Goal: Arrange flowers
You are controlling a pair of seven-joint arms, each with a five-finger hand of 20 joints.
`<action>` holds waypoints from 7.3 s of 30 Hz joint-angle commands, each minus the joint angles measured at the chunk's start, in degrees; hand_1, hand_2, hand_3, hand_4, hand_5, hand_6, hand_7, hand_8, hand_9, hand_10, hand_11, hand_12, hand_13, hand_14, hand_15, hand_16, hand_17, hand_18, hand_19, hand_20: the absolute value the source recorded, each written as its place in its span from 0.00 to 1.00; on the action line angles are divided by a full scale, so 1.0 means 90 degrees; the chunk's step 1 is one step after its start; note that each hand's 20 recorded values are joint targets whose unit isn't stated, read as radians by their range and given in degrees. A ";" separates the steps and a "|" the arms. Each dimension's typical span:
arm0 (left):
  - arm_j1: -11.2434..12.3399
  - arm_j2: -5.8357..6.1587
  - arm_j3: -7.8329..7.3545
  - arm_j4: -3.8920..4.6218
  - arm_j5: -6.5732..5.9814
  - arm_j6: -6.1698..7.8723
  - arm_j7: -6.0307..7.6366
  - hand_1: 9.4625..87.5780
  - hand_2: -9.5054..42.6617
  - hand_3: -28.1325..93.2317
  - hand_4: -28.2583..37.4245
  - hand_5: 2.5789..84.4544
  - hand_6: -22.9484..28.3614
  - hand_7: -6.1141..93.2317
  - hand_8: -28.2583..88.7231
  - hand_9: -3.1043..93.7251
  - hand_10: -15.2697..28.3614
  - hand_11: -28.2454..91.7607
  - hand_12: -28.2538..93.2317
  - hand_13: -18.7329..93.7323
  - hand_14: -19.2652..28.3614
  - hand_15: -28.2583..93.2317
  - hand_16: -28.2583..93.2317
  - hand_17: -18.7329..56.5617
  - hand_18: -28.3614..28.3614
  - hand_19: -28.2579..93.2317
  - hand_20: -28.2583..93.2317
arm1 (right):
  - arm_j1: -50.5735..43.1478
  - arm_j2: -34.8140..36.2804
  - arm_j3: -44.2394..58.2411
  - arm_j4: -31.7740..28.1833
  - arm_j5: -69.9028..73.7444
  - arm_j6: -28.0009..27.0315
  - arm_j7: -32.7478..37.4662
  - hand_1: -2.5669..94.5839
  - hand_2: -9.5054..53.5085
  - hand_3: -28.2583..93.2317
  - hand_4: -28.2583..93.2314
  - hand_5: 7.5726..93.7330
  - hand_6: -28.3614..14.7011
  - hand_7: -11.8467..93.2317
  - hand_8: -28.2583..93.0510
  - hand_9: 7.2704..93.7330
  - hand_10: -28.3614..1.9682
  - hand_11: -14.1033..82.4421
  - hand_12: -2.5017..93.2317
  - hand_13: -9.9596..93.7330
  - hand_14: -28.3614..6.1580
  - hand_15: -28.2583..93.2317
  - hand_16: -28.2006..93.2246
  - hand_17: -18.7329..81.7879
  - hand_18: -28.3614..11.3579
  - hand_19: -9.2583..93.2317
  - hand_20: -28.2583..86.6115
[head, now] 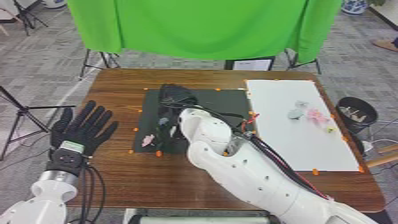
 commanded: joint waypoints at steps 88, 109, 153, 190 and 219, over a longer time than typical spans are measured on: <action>-0.0151 -0.0139 0.0226 0.0107 0.0372 -0.0472 -0.0090 0.24 0.44 0.80 0.00 0.43 0.62 0.19 0.17 0.36 0.71 0.38 0.31 0.38 0.73 0.48 0.18 0.16 0.76 0.51 0.29 | -0.0160 0.0955 0.0552 -0.0831 -0.1719 -0.0935 -0.2054 0.62 0.12 0.74 0.00 0.81 0.69 0.33 0.25 0.88 0.66 0.32 0.37 0.81 0.58 0.64 0.49 0.55 0.20 0.90 0.64; -0.0131 -0.0135 0.0214 0.0084 0.0346 -0.0404 0.0009 0.24 0.44 0.80 0.00 0.43 0.63 0.19 0.17 0.36 0.72 0.39 0.32 0.38 0.74 0.50 0.18 0.16 0.76 0.51 0.29 | -0.0331 0.0802 0.0373 -0.0550 -0.1921 -0.1407 -0.1693 0.59 0.03 0.78 0.00 0.72 0.67 0.35 0.22 0.78 0.63 0.27 0.32 0.75 0.56 0.63 0.52 0.53 0.17 0.87 0.63; 0.0147 -0.0212 0.0080 0.0038 0.0582 -0.0510 0.0181 0.21 0.40 0.81 0.00 0.42 0.62 0.19 0.17 0.35 0.72 0.38 0.32 0.38 0.74 0.49 0.18 0.16 0.76 0.50 0.29 | -0.1647 0.2799 0.3451 -0.1282 -0.0914 -0.2253 0.0392 0.43 0.00 0.85 0.00 0.46 0.54 0.26 0.14 0.43 0.37 0.24 0.18 0.62 0.41 0.65 0.42 0.47 0.12 0.84 0.60; 0.0257 -0.0371 0.0037 -0.0054 0.0584 -0.0347 -0.0085 0.22 0.43 0.81 0.00 0.48 0.65 0.23 0.17 0.38 0.74 0.41 0.33 0.39 0.75 0.52 0.18 0.16 0.76 0.50 0.29 | -0.2332 0.3360 0.3664 -0.0945 -0.0877 -0.2024 0.0488 0.68 0.02 0.69 0.00 0.80 0.73 0.37 0.28 0.92 0.69 0.22 0.43 0.83 0.62 0.61 0.51 0.54 0.19 0.87 0.63; 0.0108 -0.0239 0.0067 0.0047 0.0671 -0.0382 -0.0249 0.22 0.43 0.81 0.00 0.46 0.64 0.23 0.17 0.38 0.73 0.41 0.33 0.39 0.75 0.51 0.18 0.16 0.76 0.51 0.29 | -0.0733 0.1488 0.0687 -0.1110 -0.2361 -0.1042 -0.0352 0.65 0.00 0.75 0.00 0.81 0.70 0.37 0.28 0.92 0.69 0.21 0.43 0.83 0.62 0.58 0.55 0.55 0.15 0.88 0.62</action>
